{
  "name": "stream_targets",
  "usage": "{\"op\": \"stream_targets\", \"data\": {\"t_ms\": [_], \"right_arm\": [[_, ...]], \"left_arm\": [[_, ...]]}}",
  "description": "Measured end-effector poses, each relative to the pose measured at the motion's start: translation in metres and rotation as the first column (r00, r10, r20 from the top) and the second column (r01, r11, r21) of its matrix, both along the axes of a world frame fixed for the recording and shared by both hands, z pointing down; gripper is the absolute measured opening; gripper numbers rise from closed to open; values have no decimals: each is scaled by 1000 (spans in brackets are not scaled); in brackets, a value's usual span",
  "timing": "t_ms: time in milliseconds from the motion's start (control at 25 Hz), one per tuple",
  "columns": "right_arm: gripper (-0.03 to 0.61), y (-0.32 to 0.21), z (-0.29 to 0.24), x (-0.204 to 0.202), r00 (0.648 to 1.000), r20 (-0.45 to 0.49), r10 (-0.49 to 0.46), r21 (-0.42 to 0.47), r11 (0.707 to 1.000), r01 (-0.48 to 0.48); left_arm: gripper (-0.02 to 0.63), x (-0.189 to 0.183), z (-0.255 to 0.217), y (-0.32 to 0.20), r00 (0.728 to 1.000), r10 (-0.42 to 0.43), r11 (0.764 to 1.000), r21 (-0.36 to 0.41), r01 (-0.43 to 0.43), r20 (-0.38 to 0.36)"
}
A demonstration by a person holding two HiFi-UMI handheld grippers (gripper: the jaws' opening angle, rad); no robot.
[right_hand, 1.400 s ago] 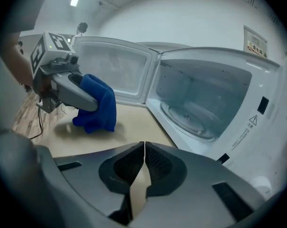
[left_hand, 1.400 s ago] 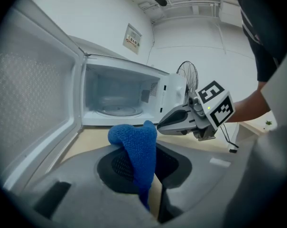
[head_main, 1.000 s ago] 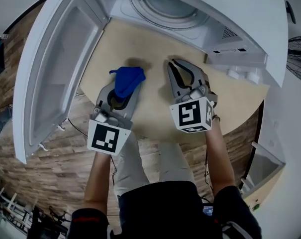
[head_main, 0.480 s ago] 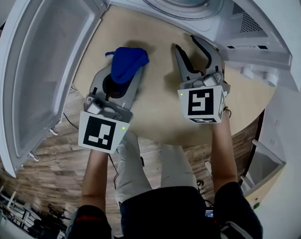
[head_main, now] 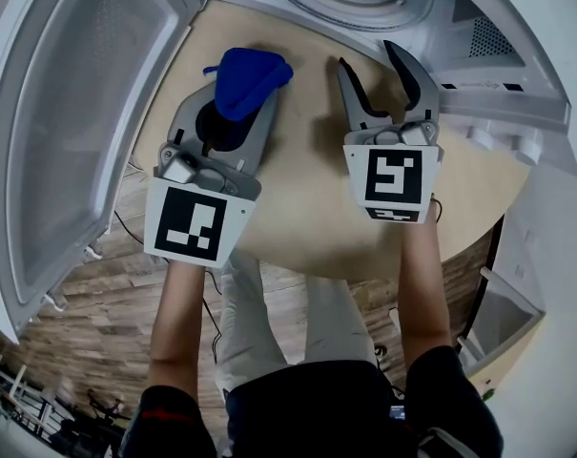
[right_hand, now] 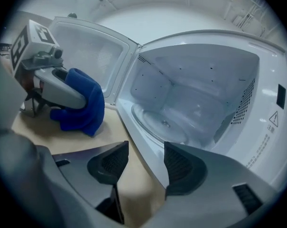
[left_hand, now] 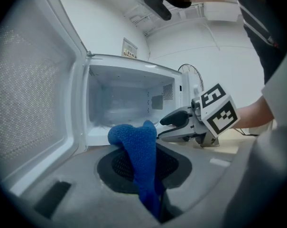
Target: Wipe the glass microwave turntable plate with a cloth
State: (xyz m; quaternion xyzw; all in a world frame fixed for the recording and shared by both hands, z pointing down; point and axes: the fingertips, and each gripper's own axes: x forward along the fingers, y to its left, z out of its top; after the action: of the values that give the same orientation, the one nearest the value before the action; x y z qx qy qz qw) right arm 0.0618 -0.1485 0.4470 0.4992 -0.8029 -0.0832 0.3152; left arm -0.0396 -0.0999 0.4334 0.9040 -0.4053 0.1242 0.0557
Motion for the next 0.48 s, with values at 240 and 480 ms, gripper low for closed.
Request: {"op": "stream_targets", "data": {"t_ms": [240,480], "right_arm": [[227,-9,-1,-1,999,41,30,-19,999,-29],[244,-12,1,-1,997,37,62,-28,998,-61]], "left_arm": [[54,3,-7,-16,1000,2,999,37,-3,18],[54,6,-11,-28,1000,-9,999,54,8,22]]}}
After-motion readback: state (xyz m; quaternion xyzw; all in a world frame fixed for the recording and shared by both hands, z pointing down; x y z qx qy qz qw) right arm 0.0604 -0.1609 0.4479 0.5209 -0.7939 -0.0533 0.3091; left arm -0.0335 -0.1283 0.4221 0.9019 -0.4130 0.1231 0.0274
